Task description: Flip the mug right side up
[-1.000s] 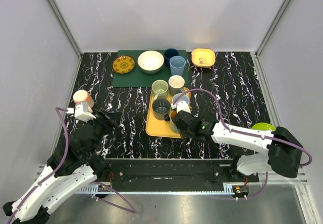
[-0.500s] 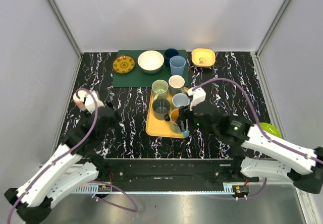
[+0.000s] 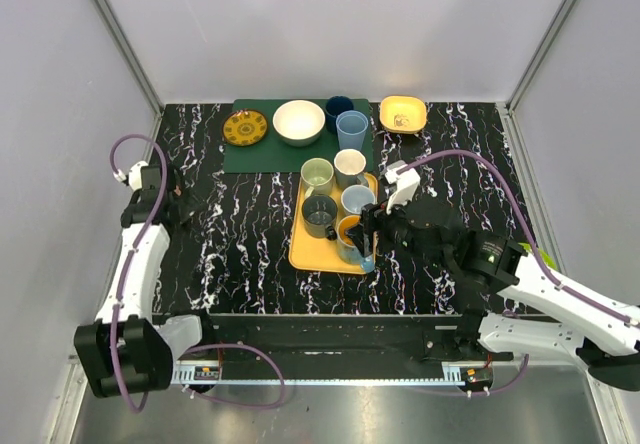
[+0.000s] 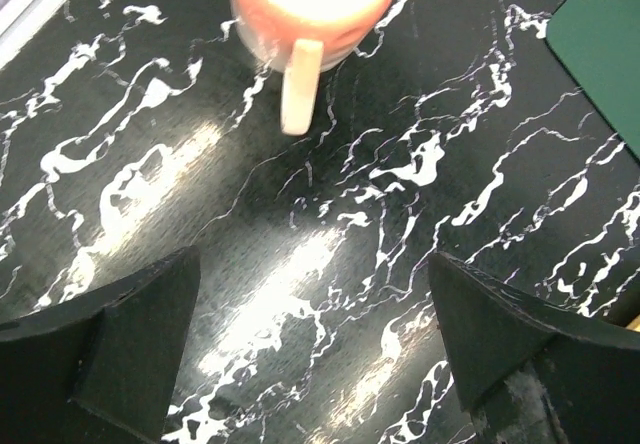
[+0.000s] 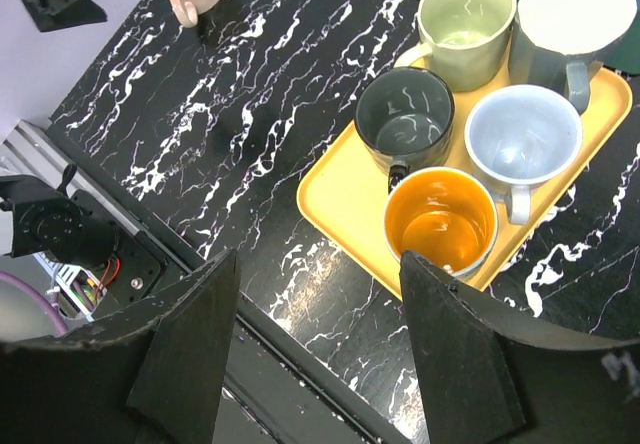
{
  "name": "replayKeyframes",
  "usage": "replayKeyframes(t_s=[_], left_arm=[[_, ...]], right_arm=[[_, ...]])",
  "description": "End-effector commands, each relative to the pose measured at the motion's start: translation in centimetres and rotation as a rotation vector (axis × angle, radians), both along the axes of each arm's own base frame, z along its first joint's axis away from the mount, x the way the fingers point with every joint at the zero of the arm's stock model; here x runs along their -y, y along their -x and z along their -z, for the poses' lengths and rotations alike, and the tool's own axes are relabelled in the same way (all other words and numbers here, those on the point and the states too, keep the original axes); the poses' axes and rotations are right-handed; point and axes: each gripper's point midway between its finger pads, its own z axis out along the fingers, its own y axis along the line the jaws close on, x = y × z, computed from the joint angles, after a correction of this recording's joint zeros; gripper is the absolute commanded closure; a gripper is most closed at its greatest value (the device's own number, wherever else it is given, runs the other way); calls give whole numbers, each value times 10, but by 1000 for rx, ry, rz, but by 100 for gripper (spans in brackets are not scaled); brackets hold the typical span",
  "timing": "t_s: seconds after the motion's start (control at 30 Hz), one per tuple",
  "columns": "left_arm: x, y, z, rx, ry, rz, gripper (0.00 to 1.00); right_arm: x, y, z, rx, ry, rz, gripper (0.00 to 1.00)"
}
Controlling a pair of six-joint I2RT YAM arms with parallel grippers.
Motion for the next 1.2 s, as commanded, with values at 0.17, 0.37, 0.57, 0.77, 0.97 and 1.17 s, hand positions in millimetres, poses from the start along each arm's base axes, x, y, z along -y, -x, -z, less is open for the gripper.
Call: replayKeyframes(t_s=[0.17, 0.37, 0.57, 0.77, 0.97, 1.17], left_arm=[[-20, -69, 8, 62, 22, 52, 15], [-45, -80, 25, 35, 11, -6, 24], [-63, -92, 23, 59, -27, -46, 31], [-74, -99, 32, 44, -35, -52, 42], [-79, -101, 44, 24, -30, -59, 46], [-81, -107, 51, 17, -26, -58, 57]], right_arm=[[-6, 1, -43, 117, -134, -40, 29], [2, -1, -43, 142, -130, -20, 28], [2, -4, -38, 155, -113, -15, 28], [2, -7, -32, 163, -85, -6, 28], [5, -10, -29, 170, -73, 9, 28], [5, -11, -25, 168, -58, 15, 27]])
